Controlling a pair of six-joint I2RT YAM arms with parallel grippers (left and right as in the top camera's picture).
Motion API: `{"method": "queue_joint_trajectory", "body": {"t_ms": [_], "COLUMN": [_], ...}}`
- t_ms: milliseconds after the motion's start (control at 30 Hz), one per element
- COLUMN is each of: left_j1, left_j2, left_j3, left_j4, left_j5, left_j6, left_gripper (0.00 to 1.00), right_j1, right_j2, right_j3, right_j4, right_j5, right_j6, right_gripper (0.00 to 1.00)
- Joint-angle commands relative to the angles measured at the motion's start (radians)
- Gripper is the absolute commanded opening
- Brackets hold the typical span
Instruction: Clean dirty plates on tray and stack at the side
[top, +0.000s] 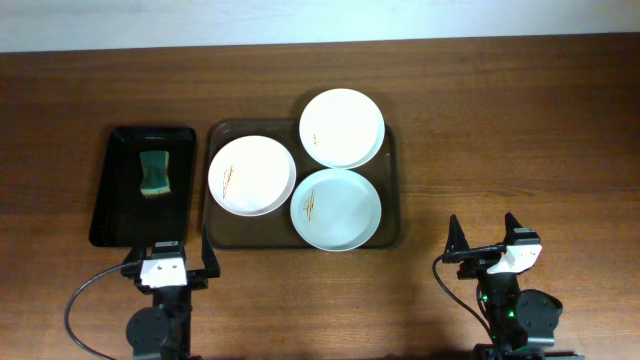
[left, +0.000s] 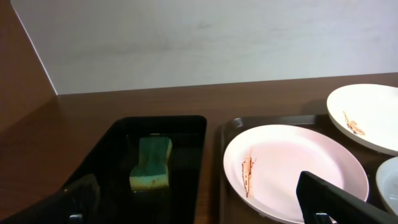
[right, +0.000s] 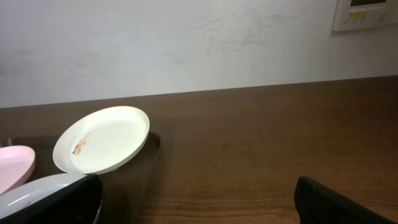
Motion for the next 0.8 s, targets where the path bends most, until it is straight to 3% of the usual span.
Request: {"method": "queue_joint_trajectory", "body": {"t_ms": [0,167,767], "left_j1": [-0.005,-0.005,-0.005], "left_j2": [-0.008,-0.009,0.014], "left_j3": [-0.009,-0.009,0.063], "left_j4": [0.004,0.029,0.07], "left_j5": [0.023,0.103,0.1], "left_j6": [0.019,0.016,0.016], "left_gripper": [0.99,0.99,0.99], "right_j1": [0.009,0.009,0.009], "right_j2": [-0.004,-0.004,-0.003], "right_j3": [-0.005,-0.005,0.056], "right_j4": [-0.004,-0.003,0.042], "right_j5": [-0.009,-0.009,-0.084], "right_j6": [0.006,0.006,0.005], "right_gripper": [0.98,0.98,0.99]}}
